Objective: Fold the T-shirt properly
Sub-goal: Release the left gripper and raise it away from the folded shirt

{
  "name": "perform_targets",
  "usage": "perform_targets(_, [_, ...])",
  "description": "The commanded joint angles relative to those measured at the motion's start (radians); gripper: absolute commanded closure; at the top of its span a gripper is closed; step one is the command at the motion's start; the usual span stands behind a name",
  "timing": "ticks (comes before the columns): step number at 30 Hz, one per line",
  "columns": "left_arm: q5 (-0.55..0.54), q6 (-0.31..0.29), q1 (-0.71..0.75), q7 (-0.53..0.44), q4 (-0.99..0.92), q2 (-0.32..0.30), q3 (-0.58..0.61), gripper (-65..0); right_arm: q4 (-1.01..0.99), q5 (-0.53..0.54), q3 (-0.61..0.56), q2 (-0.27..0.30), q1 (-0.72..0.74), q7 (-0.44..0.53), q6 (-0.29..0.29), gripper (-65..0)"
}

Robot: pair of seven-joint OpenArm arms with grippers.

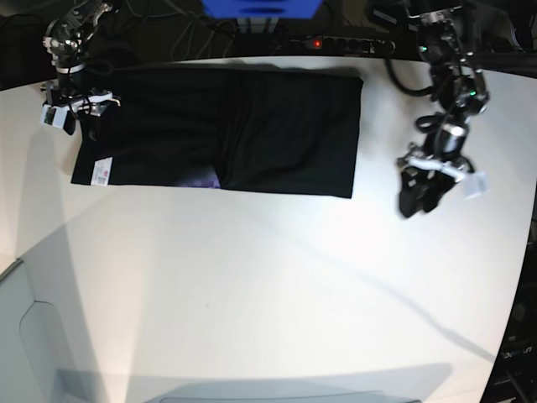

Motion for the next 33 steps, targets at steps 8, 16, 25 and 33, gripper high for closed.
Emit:
perform_targets(8, [-0.010,-0.009,0.053,-0.015,-0.153,-0.012,-0.206,-33.1,0.059,0.013,-0.001,0.012,0.000,-0.006,-0.005,-42.2])
perform_targets(16, [-0.010,-0.009,0.053,-0.015,-0.184,-0.012,-0.222,-33.1,0.225,0.014,0.029,-0.019,-0.010,-0.008,-0.005,-42.3])
perform_targets(25, [-0.010,-0.009,0.053,-0.015,-0.187,-0.012,-0.218,-33.1,0.183,0.007,0.041,-0.039,-0.010,-0.009,-0.005,-42.3])
perform_targets(33, [-0.010,-0.009,0.054,-0.015,-0.187,-0.012,-0.222,-33.1,0.027,0.005,0.039,-0.039,0.000,-0.003,-0.005,-42.1])
